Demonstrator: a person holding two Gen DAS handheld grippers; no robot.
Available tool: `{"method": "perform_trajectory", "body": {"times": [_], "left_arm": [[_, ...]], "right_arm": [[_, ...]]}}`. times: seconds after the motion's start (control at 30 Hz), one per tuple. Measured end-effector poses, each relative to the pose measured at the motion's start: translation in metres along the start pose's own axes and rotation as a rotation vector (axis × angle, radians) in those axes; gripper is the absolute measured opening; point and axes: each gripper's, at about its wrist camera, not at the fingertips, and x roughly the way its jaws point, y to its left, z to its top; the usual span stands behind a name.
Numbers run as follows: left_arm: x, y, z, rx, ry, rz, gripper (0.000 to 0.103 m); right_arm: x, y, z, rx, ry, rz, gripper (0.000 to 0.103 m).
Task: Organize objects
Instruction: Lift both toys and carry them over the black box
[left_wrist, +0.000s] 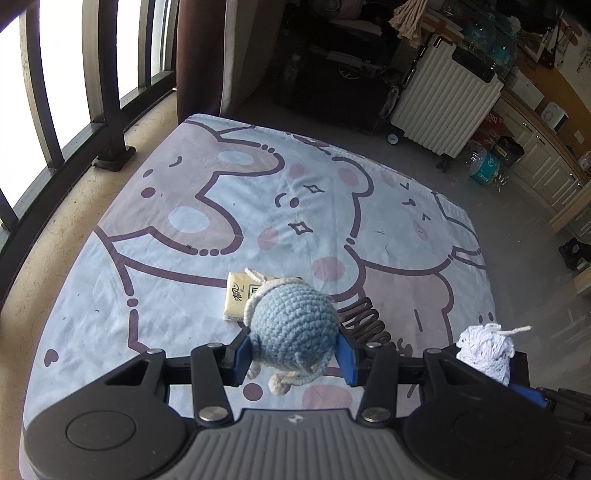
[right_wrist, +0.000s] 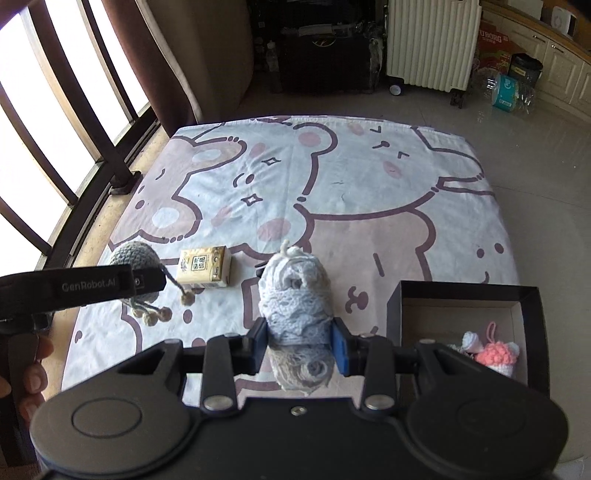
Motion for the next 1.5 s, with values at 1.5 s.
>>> {"method": "perform_trajectory", "body": {"times": [1.5], "left_arm": [[-0.015, -0.035, -0.024, 0.235, 0.018, 0.101, 0.048]], "right_arm": [[-0.025, -0.047, -0.022, 0.057, -0.069, -0.1, 0.037]]}}
